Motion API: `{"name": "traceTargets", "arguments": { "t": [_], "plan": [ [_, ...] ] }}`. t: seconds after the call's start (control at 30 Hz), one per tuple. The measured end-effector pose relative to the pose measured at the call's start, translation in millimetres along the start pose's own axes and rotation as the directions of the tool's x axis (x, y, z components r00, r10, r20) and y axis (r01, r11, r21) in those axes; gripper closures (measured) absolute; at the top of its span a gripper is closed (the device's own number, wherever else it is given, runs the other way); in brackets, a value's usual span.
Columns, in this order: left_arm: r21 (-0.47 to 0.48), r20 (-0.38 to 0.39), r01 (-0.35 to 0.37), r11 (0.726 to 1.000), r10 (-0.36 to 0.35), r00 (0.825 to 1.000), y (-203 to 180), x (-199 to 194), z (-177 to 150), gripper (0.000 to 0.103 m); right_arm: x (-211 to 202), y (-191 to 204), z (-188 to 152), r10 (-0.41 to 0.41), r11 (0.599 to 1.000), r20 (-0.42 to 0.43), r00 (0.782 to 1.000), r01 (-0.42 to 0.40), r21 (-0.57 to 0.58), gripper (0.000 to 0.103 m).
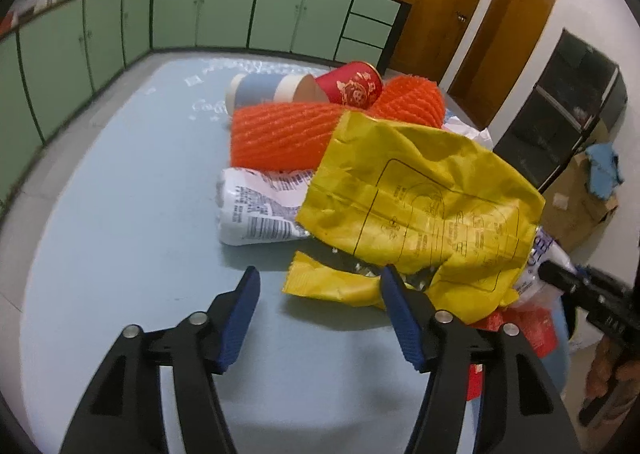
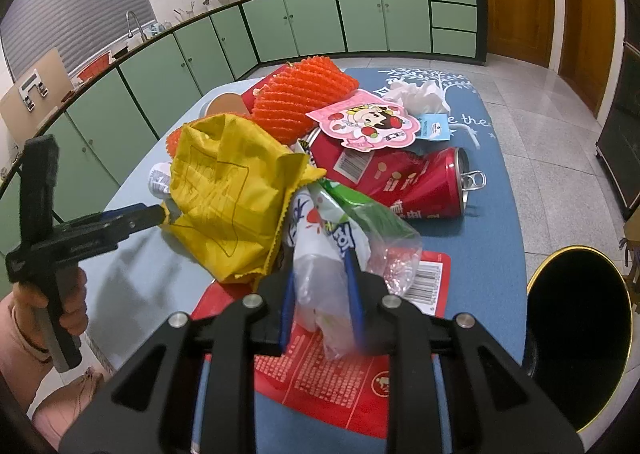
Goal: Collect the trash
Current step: 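Hold the white snack bag in the right tool while the left tool reaches the yellow bag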
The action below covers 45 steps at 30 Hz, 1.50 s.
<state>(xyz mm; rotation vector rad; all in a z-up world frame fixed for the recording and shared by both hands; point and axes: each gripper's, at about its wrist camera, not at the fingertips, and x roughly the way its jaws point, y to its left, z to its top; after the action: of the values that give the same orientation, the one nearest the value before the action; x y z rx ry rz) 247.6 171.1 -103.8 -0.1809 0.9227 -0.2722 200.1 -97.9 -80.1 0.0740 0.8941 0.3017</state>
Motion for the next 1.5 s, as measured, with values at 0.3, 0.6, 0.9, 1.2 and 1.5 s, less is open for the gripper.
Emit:
{"name": "traceTargets", "arguments": {
  "t": [0.3,0.6,0.9,1.2,1.5],
  "plan": [
    [-0.049,0.011,0.045,0.998,-0.045,0.999,7,-3,-2,0.103,3,-2,0,-0.002,1.000,0.001,1.000,0.002,0.001,0.081],
    [0.010,0.045,0.053,0.999,-0.053,0.998,3,-29,-14,0.103,2,-1,-1,-0.002,1.000,0.002,1.000,0.002,-0.003,0.081],
    [-0.029,-0.001,0.104,0.994,-0.104,0.995,2,-40,-38,0.047,2,-1,-1,-0.003,1.000,0.003,1.000,0.003,-0.003,0.081],
    [-0.017,-0.052,0.141,0.990,-0.142,0.989,-5,-9,-34,0.062,3,-2,-2,-0.003,1.000,0.002,1.000,0.003,-0.007,0.081],
    [-0.004,-0.011,0.146,0.989,-0.146,0.989,-6,-11,-30,0.103,1,-2,-3,-0.001,1.000,0.005,1.000,0.001,-0.010,0.081]
  ]
}}
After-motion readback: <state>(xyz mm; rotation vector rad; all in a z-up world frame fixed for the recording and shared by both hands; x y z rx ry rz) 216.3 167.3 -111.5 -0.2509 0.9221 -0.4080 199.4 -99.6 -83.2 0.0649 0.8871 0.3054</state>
